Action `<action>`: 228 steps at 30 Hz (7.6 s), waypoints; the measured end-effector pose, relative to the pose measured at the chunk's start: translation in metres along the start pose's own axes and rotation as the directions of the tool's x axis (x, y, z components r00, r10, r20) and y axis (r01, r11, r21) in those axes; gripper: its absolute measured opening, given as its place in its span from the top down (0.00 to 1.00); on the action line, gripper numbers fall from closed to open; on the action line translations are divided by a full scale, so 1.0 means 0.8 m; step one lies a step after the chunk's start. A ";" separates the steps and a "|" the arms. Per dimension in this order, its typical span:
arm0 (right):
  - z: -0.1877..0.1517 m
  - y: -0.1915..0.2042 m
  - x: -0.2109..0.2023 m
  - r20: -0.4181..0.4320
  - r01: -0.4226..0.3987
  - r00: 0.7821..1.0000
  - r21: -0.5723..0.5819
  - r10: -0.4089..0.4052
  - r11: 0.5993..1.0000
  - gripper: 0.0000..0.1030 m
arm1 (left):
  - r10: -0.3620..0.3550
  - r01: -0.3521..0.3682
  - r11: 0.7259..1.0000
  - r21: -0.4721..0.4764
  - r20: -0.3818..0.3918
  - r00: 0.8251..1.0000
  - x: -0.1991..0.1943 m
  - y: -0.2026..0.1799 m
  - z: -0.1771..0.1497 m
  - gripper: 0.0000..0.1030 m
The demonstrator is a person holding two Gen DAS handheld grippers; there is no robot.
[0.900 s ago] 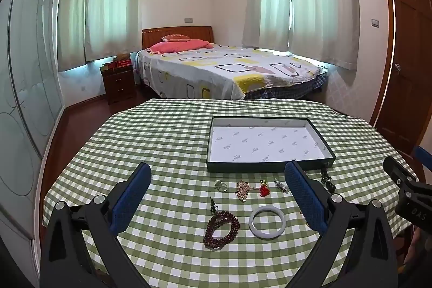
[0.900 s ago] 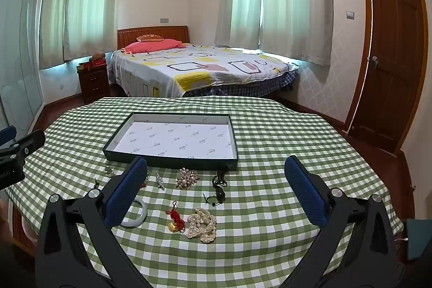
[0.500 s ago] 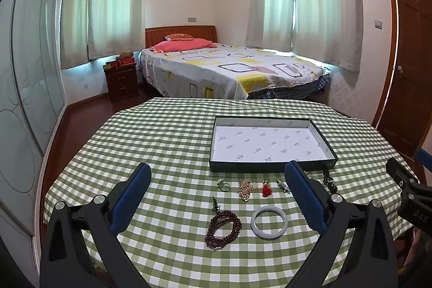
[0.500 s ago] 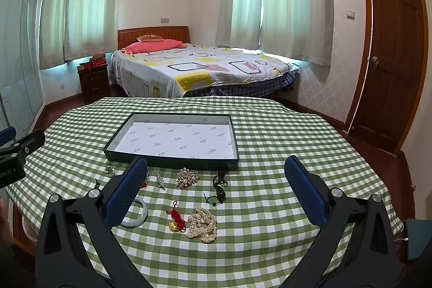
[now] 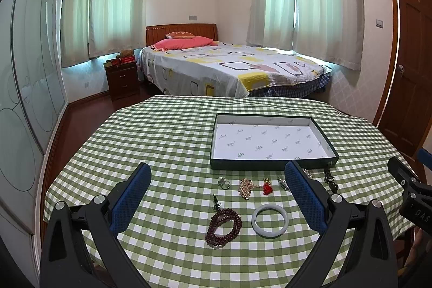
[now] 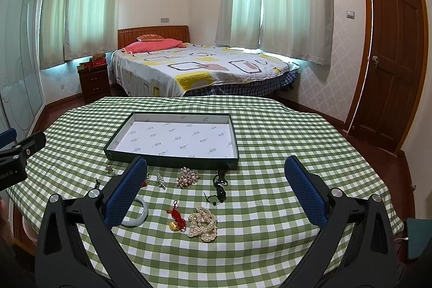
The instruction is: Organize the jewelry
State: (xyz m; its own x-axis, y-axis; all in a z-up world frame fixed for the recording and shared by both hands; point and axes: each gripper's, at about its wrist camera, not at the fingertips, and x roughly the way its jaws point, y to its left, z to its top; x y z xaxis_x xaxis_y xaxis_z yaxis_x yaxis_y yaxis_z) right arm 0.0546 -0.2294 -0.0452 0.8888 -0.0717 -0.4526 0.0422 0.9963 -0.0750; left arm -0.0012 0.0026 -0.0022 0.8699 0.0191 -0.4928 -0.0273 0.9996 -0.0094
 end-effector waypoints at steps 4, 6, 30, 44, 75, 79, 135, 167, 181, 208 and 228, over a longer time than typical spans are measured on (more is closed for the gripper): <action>0.003 0.002 -0.005 -0.001 0.001 1.000 -0.001 -0.001 1.000 0.04 | 0.001 -0.001 1.000 -0.001 0.001 1.000 0.001 0.001 -0.002 0.07; 0.003 0.002 -0.004 -0.001 0.000 1.000 0.000 0.000 1.000 0.04 | 0.001 -0.001 1.000 -0.002 0.000 1.000 0.000 0.001 -0.002 0.07; 0.004 0.000 0.000 -0.006 -0.001 1.000 0.005 0.001 1.000 0.04 | 0.009 -0.010 1.000 -0.011 -0.009 1.000 0.002 0.005 -0.002 0.07; 0.003 0.000 -0.001 -0.004 -0.001 1.000 0.004 0.001 1.000 0.04 | 0.012 -0.013 1.000 -0.013 -0.013 1.000 0.002 0.006 0.000 0.07; -0.002 0.006 0.009 -0.013 -0.017 1.000 0.014 0.017 1.000 0.04 | 0.021 -0.021 1.000 -0.004 -0.031 0.999 0.012 0.007 -0.004 0.07; -0.012 0.003 0.024 -0.018 -0.025 1.000 0.018 0.025 1.000 0.04 | 0.017 -0.017 1.000 0.000 -0.055 0.998 0.027 0.011 -0.012 0.07; -0.117 -0.015 0.184 -0.387 -0.144 0.905 0.109 0.175 0.984 0.35 | -0.054 0.080 0.995 0.056 -0.372 0.927 0.203 0.021 -0.109 0.88; -0.111 -0.014 0.168 -0.366 -0.150 0.917 0.049 0.157 0.988 0.86 | -0.057 0.070 0.997 0.024 -0.353 0.934 0.205 0.027 -0.102 0.89; -0.049 -0.020 0.159 -0.249 -0.169 0.951 0.068 0.181 0.983 0.86 | -0.103 0.113 0.993 0.022 -0.265 0.959 0.188 0.011 -0.053 0.89; 0.004 -0.026 0.345 -0.325 -0.144 0.931 0.091 0.166 0.985 0.86 | -0.159 0.181 0.983 0.035 -0.330 0.930 0.362 -0.052 0.011 0.89; -0.010 -0.028 0.337 -0.320 -0.129 0.935 0.103 0.156 0.986 0.58 | -0.120 0.152 0.986 0.076 -0.322 0.939 0.362 -0.061 -0.008 0.39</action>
State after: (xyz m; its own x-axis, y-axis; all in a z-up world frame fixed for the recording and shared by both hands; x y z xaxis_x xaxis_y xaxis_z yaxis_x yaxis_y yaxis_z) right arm 0.2897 -0.2711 -0.1730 0.6915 0.0728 -0.7187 -0.0261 0.9968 0.0759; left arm 0.2486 -0.0408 -0.1498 0.6615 -0.1086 -0.7420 0.1423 0.9897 -0.0180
